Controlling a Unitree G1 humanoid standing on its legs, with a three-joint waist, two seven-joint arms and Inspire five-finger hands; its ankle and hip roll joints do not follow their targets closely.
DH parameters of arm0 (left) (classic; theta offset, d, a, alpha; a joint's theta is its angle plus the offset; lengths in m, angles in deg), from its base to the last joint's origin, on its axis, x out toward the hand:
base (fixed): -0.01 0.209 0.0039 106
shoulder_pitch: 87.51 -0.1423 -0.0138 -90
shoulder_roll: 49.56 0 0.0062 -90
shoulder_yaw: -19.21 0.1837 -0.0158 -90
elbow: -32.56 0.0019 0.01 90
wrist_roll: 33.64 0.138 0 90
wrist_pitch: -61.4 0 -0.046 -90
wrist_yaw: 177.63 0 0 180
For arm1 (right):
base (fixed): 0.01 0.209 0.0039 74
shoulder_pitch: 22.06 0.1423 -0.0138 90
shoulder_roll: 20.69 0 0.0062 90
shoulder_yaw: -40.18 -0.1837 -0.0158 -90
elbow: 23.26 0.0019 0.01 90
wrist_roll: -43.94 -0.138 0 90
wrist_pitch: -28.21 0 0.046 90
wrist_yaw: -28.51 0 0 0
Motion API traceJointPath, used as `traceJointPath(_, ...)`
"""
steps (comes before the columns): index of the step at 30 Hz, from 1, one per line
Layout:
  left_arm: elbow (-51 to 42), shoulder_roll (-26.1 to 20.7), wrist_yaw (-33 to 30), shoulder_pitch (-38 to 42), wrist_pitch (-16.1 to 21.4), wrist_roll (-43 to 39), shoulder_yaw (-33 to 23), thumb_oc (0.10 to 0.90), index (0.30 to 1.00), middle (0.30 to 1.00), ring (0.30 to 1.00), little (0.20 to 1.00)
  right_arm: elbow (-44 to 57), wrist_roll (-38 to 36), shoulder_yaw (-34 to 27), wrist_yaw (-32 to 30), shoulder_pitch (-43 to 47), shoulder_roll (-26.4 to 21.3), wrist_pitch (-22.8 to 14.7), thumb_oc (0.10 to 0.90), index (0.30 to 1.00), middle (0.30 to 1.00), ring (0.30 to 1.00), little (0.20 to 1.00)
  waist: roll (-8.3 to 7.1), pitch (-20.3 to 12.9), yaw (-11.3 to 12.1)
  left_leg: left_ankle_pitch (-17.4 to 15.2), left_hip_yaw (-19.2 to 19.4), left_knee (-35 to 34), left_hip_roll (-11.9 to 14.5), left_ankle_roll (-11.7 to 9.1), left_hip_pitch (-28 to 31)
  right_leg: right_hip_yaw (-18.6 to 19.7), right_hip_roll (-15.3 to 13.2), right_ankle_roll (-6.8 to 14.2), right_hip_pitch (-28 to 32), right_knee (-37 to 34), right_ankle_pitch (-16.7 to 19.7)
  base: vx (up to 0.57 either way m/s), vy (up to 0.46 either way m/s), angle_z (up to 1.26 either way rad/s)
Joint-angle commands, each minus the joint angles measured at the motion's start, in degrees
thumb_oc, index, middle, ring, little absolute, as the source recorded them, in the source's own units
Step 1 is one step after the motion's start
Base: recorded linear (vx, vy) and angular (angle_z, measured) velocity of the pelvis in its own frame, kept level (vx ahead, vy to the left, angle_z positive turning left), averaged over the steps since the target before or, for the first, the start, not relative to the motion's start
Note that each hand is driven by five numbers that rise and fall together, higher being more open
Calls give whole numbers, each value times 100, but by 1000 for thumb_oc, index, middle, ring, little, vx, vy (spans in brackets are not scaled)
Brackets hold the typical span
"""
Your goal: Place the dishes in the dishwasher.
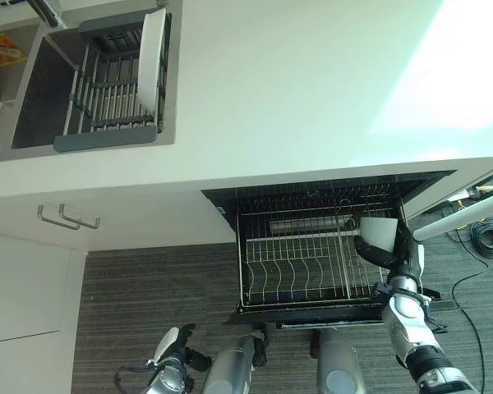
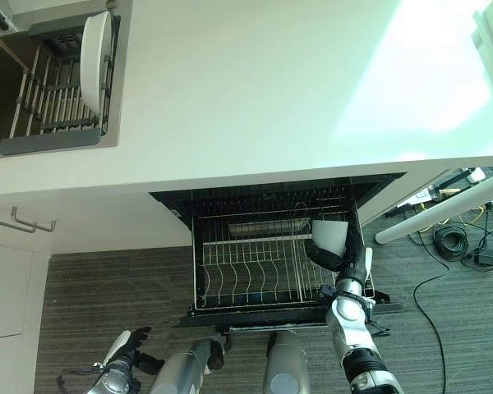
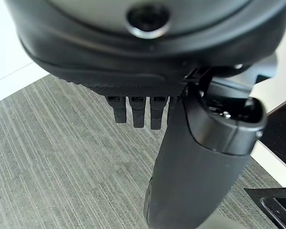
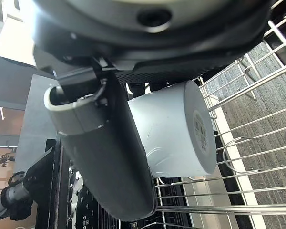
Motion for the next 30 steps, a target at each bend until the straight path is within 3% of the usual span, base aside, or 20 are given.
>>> traceJointPath(1, -30, 96, -254, -380, -48, -35, -227, 800, 900, 900, 900, 900, 416, 519, -209, -272, -456, -552, -53, 800, 900, 900, 900, 900, 143, -237, -93, -1154, 148, 687, 500, -487, 214, 375, 215, 164, -6, -164, -445, 0, 0, 0)
traceJointPath(5, -139, 52, -210, -454, -81, 26, -358, 800, 900, 900, 900, 900, 852, 818, -92, -177, -551, -628, 143, 800, 900, 900, 900, 900, 108, -267, -89, -1128, 141, 687, 496, -482, 152, 387, 222, 156, -58, -164, -425, 0, 0, 0)
traceJointPath(10, -159, 29, -168, -466, -83, 84, -466, 800, 900, 900, 900, 900, 1151, 589, -101, 111, -670, -613, 95, 800, 900, 900, 900, 900, 75, -266, -114, -1125, 140, 687, 511, -487, 135, 390, 235, 153, -78, -164, -423, 0, 0, 0)
traceJointPath(21, -165, 4, -83, -528, -75, 174, -583, 800, 900, 900, 900, 900, 1812, 1246, -123, -8, -814, -729, -271, 800, 900, 900, 900, 900, 50, -305, -138, -1120, 109, 687, 544, -512, 121, 379, 248, 163, -60, -164, -454, 0, 0, 0)
traceJointPath(25, -163, 14, -60, -543, -76, 231, -625, 800, 900, 900, 900, 900, 2052, 1001, -188, 70, -874, -700, -313, 800, 900, 900, 900, 900, 34, -312, -152, -1114, 121, 687, 552, -514, 127, 371, 238, 160, -51, -164, -453, 0, 0, 0)
traceJointPath(30, -172, 7, -45, -576, -72, 275, -688, 800, 900, 900, 900, 900, 2356, 577, -237, 641, -953, -642, -519, 800, 900, 900, 900, 900, 6, -315, -172, -1123, 142, 687, 548, -501, 141, 376, 233, 168, -51, -164, -451, 0, 0, 0)
